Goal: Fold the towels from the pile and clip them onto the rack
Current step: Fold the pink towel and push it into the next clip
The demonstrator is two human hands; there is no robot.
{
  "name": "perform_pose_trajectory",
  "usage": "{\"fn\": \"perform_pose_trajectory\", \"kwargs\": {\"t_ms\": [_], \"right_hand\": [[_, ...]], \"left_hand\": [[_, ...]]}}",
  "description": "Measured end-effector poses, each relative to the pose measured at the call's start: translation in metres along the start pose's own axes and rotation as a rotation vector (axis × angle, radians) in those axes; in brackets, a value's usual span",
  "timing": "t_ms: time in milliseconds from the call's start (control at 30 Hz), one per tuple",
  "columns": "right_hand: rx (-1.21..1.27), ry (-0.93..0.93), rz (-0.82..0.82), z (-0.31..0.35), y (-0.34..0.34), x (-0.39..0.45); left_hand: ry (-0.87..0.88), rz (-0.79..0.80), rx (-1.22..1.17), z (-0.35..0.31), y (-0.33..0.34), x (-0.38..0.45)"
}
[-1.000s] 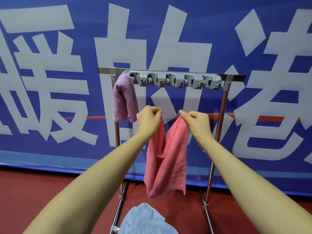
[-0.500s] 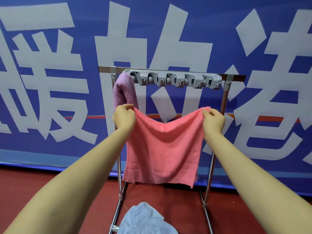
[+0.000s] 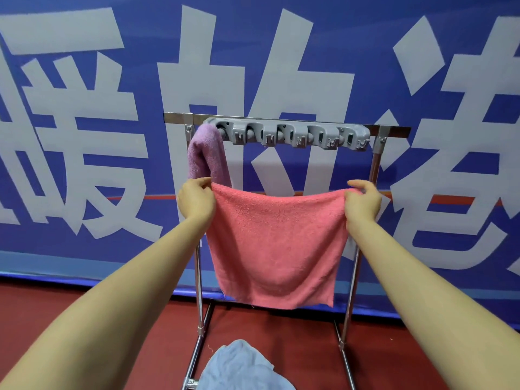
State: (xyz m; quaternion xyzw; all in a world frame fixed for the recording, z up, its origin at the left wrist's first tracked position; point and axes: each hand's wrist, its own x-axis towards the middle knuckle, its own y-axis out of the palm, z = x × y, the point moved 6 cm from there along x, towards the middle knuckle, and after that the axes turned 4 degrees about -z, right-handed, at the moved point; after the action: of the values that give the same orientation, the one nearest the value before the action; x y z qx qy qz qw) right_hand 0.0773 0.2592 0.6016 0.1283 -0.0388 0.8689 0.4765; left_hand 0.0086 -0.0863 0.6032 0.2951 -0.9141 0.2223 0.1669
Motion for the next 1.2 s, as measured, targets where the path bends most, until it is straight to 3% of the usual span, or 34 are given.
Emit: {"fn": "perform_pose_trajectory", "kwargs": {"t_ms": [167, 300, 467, 633, 733, 967, 1200], "right_hand": [[-0.290, -0.087, 0.150, -0.008, 0.008, 0.004], [-0.552, -0.171, 0.229, -0.012, 0.014, 0.003], [-0.700, -0.379, 0.164, -0.001, 0.016, -0.001], [-0.802, -0.593, 0.039, 0.020, 0.007, -0.009], [-0.817, -0.620, 0.080, 0.025, 0.012, -0.012], [-0.798, -0.442, 0.142, 0.017, 0.014, -0.015], [-1.251, -0.725, 0.187, 0.021, 0.023, -0.026]], "left_hand": [[-0.019, -0.009, -0.009, 0.000, -0.002, 0.004], [0.092, 0.099, 0.212, -0.003, 0.003, 0.004], [0.239, 0.149, 0.467, 0.004, 0.010, 0.012], [0.368, 0.063, 0.653, -0.009, 0.001, 0.016], [0.444, 0.121, 0.659, -0.020, 0.002, 0.015], [0.472, 0.275, 0.645, -0.018, 0.005, 0.010], [0.389, 0.320, 0.540, -0.002, 0.004, 0.014]]}}
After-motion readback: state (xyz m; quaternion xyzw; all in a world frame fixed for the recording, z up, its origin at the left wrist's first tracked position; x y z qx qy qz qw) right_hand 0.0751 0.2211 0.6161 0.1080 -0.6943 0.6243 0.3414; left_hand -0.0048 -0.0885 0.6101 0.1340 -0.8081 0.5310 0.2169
